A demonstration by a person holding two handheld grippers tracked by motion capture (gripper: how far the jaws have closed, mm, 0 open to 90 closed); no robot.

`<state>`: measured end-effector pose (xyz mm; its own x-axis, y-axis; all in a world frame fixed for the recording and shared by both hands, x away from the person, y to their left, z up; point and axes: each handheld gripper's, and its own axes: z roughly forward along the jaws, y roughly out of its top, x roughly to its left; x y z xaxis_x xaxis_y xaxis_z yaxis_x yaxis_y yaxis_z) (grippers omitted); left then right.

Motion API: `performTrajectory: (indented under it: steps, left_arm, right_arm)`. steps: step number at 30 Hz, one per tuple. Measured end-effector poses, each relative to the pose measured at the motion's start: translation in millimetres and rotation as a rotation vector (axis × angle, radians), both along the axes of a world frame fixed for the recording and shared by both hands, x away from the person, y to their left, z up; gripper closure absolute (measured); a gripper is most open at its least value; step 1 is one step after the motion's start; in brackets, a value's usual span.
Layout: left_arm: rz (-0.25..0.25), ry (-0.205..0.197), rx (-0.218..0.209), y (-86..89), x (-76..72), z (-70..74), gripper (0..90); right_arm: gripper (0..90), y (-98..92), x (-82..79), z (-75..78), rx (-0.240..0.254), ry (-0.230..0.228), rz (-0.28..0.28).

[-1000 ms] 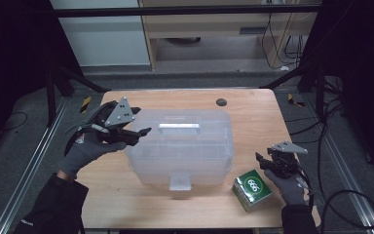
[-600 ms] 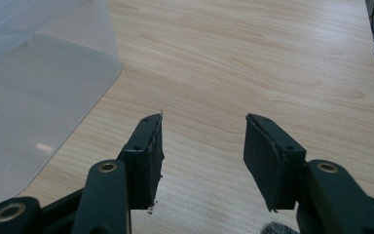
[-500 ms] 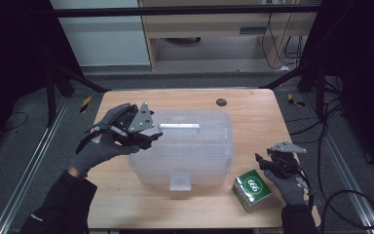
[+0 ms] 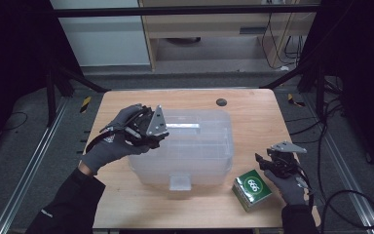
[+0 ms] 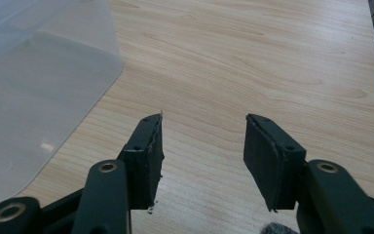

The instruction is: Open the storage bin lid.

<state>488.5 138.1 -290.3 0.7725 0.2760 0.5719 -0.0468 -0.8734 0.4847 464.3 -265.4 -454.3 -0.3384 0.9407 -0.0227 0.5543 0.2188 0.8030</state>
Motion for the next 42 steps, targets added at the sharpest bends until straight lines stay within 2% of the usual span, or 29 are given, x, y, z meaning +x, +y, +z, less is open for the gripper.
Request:
performTrajectory:
  steps: [3, 8, 10, 17, 22, 31, 32, 36, 42]
  left_arm:
    - [-0.011, -0.013, 0.044, -4.5, 0.5, -2.1, 40.3]
    - [-0.011, -0.038, 0.093, -9.9, 1.5, -5.3, 44.9]
    - [-0.009, -0.044, 0.094, -11.3, 1.7, -6.5, 47.1]
    - [-0.007, -0.075, 0.157, -17.9, 1.7, -9.3, 54.1]
    - [-0.003, -0.087, 0.166, -22.0, 2.5, -12.1, 59.0]
    - [0.000, -0.126, 0.224, -28.9, 3.0, -15.1, 66.2]
    - [-0.001, -0.129, 0.246, -29.3, 2.8, -14.4, 67.1]
    - [-0.002, -0.138, 0.266, -31.2, 1.4, -15.6, 71.0]
    - [-0.002, -0.159, 0.298, -33.6, -0.3, -15.7, 72.2]
  right_arm:
    - [49.0, 0.3, 0.3, -0.3, -0.003, 0.001, 0.003]
    - [48.9, 1.1, 0.4, -0.6, 0.000, 0.014, 0.006]
    - [48.9, 0.8, 0.8, -1.0, -0.005, 0.010, 0.008]
    - [49.0, 1.0, 1.1, -1.3, -0.008, 0.015, 0.010]
    - [49.7, 1.3, 0.9, -0.4, -0.003, 0.019, 0.011]
    - [51.2, 4.2, -0.7, 3.7, 0.006, 0.022, 0.026]
    - [51.3, 4.3, -0.9, 4.7, 0.005, 0.022, 0.034]
    - [52.1, 8.0, -3.0, 10.8, 0.013, 0.015, 0.055]
    - [52.8, 16.5, -6.2, 19.7, 0.025, 0.018, 0.092]
